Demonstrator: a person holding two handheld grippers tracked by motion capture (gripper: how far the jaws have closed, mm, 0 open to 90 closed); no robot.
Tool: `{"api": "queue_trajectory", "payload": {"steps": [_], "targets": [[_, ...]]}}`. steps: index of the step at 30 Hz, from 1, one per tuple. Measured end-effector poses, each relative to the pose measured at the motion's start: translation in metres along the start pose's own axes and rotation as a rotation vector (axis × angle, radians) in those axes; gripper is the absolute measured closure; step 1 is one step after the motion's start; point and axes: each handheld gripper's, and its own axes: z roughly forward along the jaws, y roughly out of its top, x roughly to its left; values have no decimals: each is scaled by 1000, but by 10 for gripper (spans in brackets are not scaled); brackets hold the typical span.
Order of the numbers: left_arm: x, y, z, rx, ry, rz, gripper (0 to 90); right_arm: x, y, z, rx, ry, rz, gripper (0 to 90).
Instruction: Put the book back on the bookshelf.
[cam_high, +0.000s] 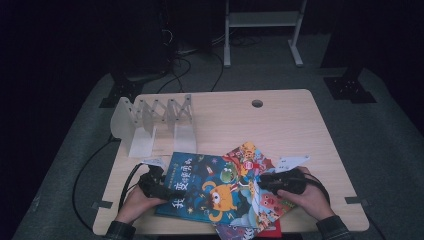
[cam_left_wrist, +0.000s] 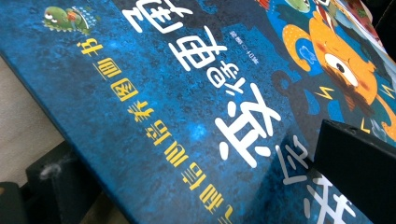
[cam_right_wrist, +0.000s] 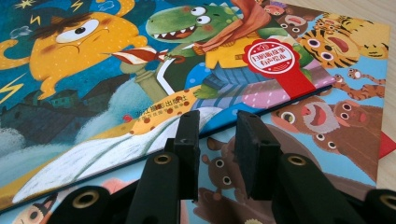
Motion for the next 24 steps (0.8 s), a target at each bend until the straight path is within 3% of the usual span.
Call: {"api": "queue_trajectory", "payload": {"steps": [16, 24], "targets": [[-2, 6, 0, 24, 7, -4, 0, 3, 2, 0, 18, -17, -24, 717], [-9, 10, -9, -17, 1, 13, 0, 5, 3, 0, 26, -24, -23, 741]]}}
